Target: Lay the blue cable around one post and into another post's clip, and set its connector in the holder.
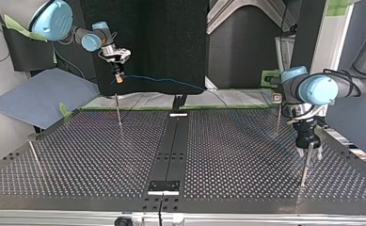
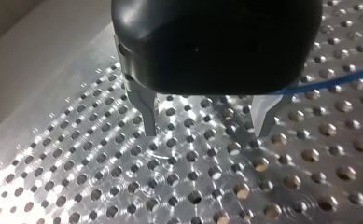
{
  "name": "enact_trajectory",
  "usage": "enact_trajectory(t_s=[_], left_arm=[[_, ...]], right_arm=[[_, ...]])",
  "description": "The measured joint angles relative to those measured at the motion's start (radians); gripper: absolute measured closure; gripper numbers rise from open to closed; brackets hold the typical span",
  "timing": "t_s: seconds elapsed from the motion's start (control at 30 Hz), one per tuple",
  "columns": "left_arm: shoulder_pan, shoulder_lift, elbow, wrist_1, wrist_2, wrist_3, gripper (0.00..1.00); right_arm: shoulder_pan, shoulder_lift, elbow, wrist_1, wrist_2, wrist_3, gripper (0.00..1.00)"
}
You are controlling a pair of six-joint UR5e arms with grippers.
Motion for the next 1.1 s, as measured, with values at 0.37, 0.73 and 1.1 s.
enact_trajectory(t_s=[0.37, 0.73, 1.1], left_arm=[[-0.01, 0.001, -0.001, 0.086, 0.076, -0.098, 0.01], [-0.012, 0.006, -0.042, 0.085, 0.089, -0.188, 0.01], [-0.005, 0.074, -0.076, 0.088, 0.094, -0.278, 0.01]], right_arm=[[0.002, 0.0, 0.0, 0.0, -0.02, 0.0, 1.0], [0.004, 0.0, 0.0, 0.001, -0.02, 0.0, 1.0], [0.008, 0.0, -0.001, 0.002, -0.02, 0.0, 1.0]])
